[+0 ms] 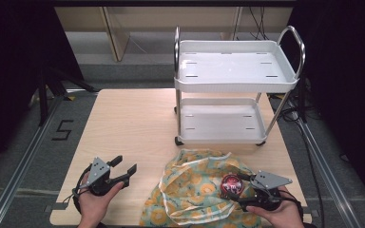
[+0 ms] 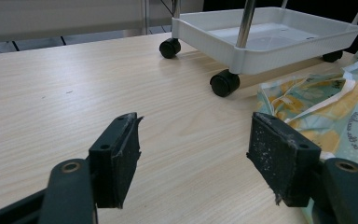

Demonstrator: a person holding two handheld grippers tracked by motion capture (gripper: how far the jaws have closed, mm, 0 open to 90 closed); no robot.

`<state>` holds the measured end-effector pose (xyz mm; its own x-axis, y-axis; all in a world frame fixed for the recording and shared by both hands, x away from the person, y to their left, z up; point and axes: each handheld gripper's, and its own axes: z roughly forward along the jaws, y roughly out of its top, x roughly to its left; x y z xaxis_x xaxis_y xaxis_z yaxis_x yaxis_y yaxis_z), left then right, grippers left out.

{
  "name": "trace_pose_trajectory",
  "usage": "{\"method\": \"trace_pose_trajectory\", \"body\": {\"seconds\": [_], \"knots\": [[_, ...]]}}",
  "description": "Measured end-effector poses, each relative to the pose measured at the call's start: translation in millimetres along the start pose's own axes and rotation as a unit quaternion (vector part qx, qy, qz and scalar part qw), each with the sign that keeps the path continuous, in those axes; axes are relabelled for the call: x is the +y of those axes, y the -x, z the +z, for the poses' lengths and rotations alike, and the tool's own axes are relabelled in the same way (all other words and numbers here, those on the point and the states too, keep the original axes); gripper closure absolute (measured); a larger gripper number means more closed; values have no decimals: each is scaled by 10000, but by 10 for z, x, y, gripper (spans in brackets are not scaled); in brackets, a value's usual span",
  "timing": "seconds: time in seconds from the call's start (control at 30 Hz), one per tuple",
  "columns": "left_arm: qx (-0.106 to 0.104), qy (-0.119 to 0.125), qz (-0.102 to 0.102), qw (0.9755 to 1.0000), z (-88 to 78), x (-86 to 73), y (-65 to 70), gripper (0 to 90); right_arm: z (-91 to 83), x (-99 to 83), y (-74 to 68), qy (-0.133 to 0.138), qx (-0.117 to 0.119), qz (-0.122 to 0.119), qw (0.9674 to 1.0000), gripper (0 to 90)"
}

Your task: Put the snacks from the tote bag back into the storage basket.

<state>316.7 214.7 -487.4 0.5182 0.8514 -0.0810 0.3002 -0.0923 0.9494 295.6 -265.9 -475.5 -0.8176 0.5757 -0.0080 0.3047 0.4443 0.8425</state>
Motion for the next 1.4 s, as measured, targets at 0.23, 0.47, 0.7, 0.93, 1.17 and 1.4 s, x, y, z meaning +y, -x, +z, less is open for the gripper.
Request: {"method": "trace_pose_trajectory", "body": {"seconds": [0.23,0.47,0.7,0.93,1.17,1.4], "knots": [[-25,1,34,10000,2,1,-1,330,5,-12,6,5,-17,-17,10000,270],[-21,-4,24,10000,1,0,0,330,77,-55,3,-183,-73,25,9998,235],[0,-24,36,10000,-1,3,3,330,97,-59,12,-172,-26,116,9998,257],[-14,5,28,10000,2,1,1,330,93,-48,7,-173,-59,34,9998,260],[5,-18,29,10000,3,2,1,330,82,-28,0,-158,-39,-43,9999,260],[28,5,1,10000,-6,1,8,331,25,27,4,2,-91,-84,9999,261]]}}
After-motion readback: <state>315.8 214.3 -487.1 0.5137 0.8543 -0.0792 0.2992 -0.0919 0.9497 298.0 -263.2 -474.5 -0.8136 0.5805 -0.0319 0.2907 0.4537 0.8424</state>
